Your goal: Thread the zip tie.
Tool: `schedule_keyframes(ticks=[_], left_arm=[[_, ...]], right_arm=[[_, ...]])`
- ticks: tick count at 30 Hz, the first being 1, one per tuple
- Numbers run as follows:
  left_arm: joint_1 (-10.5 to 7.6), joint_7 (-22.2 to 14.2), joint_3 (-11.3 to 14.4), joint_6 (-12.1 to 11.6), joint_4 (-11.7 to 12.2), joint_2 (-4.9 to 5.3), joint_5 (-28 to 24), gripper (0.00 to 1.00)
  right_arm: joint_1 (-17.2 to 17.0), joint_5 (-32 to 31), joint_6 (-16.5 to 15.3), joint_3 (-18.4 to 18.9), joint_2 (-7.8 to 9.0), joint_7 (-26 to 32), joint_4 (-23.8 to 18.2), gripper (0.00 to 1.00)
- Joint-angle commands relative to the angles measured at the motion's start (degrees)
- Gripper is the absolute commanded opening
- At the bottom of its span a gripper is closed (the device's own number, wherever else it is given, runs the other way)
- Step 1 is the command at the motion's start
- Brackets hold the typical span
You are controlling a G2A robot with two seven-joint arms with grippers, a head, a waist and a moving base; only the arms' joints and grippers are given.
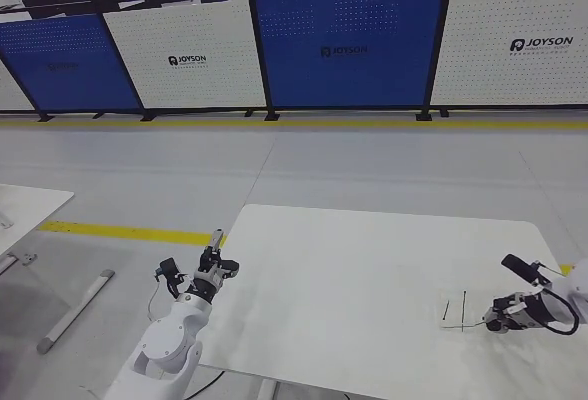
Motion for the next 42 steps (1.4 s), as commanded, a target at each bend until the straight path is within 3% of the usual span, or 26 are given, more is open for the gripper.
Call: schedule_keyframes(ticks=[1, 6, 9, 11, 24, 26, 30, 35, 37, 42], left_arm=[[0.00, 0.00, 0.00, 0.00, 0.00, 0.00, 0.00, 1.00], [0.00, 0.00, 0.00, 0.00, 0.00, 0.00, 0.00, 1.00], [0.00, 0.00, 0.00, 0.00, 0.00, 0.00, 0.00, 1.00], [0.00, 0.00, 0.00, 0.00, 0.00, 0.00, 0.00, 1.00], [0.00, 0.00, 0.00, 0.00, 0.00, 0.00, 0.00, 1.00], [0.00, 0.00, 0.00, 0.00, 0.00, 0.00, 0.00, 1.00], [0.00, 0.00, 0.00, 0.00, 0.00, 0.00, 0.00, 1.00], [0.00, 0.00, 0.00, 0.00, 0.00, 0.00, 0.00, 1.00], [0.00, 0.00, 0.00, 0.00, 0.00, 0.00, 0.00, 1.00], [0.00, 0.00, 0.00, 0.00, 0.00, 0.00, 0.00, 1.00]], right_arm=[[-0.55, 0.15, 0.00, 0.96, 0.36, -0.17, -0.73, 0.00], [-3.18, 1.82, -1.24, 5.15, 1.79, -0.95, -3.63, 0.00], [-6.41, 4.26, -1.02, 9.32, 3.03, -2.31, -5.95, 0.00], [-9.12, 8.18, -2.66, 12.20, 3.65, -2.48, -7.75, 0.00], [-9.12, 8.18, -2.66, 12.20, 3.65, -2.48, -7.75, 0.00], [-9.69, 8.82, -4.08, 12.43, 3.56, -4.63, -8.76, 0.00], [-11.20, 13.87, -9.97, 15.79, 3.76, -8.03, -10.49, 0.00], [-14.04, 15.26, -17.72, 18.02, 3.96, -12.48, -17.66, 0.00], [-14.11, 13.70, -16.90, 16.94, 3.83, -12.45, -19.60, 0.00], [-14.11, 13.70, -16.90, 16.94, 3.83, -12.45, -19.60, 0.00]])
